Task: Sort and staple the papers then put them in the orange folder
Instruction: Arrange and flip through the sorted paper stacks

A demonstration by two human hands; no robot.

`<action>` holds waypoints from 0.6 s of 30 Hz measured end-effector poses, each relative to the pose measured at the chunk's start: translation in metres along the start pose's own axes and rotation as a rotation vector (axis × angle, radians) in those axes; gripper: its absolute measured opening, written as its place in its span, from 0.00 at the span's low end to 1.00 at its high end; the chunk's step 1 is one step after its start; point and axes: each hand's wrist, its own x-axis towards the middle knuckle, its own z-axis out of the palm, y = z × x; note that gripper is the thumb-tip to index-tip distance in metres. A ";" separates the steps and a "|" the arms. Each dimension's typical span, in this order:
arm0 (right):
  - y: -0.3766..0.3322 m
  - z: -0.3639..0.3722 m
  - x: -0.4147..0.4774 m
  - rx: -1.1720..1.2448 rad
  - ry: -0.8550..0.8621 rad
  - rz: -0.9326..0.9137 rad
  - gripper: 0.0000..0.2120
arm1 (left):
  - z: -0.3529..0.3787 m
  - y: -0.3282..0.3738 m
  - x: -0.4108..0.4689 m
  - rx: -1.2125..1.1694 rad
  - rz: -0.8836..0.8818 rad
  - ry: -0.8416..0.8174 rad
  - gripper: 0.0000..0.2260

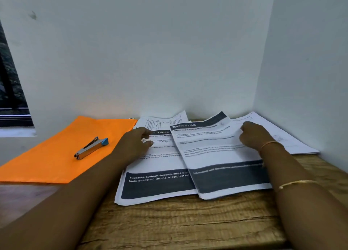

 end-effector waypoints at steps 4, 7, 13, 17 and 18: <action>0.024 0.001 0.012 -0.068 0.026 0.102 0.15 | -0.003 -0.008 0.003 0.157 -0.052 0.046 0.20; 0.033 0.004 0.016 -0.099 0.008 0.130 0.14 | -0.006 -0.011 0.003 0.288 -0.145 0.044 0.24; 0.030 -0.001 0.005 -0.126 0.033 0.224 0.17 | -0.009 -0.006 -0.003 0.366 -0.184 0.059 0.25; 0.004 0.004 -0.004 -0.168 0.119 0.084 0.20 | -0.008 -0.006 -0.004 0.442 -0.198 0.057 0.26; -0.006 0.005 -0.007 -0.104 0.089 -0.013 0.23 | -0.007 -0.005 -0.004 0.465 -0.199 0.057 0.27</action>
